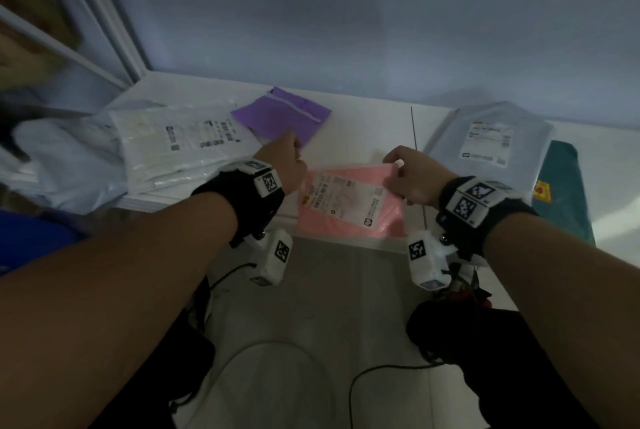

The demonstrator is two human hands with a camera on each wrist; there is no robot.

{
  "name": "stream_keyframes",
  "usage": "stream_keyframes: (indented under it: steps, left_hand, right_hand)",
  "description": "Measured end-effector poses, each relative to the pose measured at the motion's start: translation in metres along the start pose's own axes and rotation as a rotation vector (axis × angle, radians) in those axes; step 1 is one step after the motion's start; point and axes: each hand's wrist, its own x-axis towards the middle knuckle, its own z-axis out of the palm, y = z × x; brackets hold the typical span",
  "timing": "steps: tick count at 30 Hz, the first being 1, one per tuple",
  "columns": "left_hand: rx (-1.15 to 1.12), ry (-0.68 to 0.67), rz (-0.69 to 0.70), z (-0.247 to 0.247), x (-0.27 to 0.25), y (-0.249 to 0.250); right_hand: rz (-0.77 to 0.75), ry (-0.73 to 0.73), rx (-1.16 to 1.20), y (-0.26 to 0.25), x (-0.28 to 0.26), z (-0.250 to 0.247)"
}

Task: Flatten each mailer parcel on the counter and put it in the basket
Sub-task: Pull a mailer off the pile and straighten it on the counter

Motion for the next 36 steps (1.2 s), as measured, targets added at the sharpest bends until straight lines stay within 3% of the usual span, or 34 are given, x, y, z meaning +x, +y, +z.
stream_keyframes:
  steps: [6, 21, 25, 29, 32, 36]
  left_hand:
    - [0.106, -0.047, 0.097, 0.014, -0.003, 0.007]
    - [0.297, -0.106, 0.108, 0.024, -0.007, 0.008]
    - [0.354, -0.128, 0.160, 0.030, -0.007, 0.017]
    - [0.408, -0.193, 0.259, 0.038, -0.001, 0.023]
    - [0.552, -0.281, 0.354, 0.054, 0.002, 0.022]
    - [0.515, -0.233, 0.370, 0.078, 0.003, 0.008]
  right_hand:
    - [0.072, 0.070, -0.065, 0.010, 0.012, 0.006]
    - [0.157, 0.091, -0.170, 0.019, 0.015, 0.020]
    - [0.181, 0.181, -0.270, 0.017, 0.010, 0.022]
    - [0.035, 0.247, -0.347, 0.010, 0.003, 0.038]
    - [-0.160, 0.173, -0.419, 0.014, 0.005, 0.068]
    - [-0.168, 0.126, -0.445, 0.025, 0.010, 0.100]
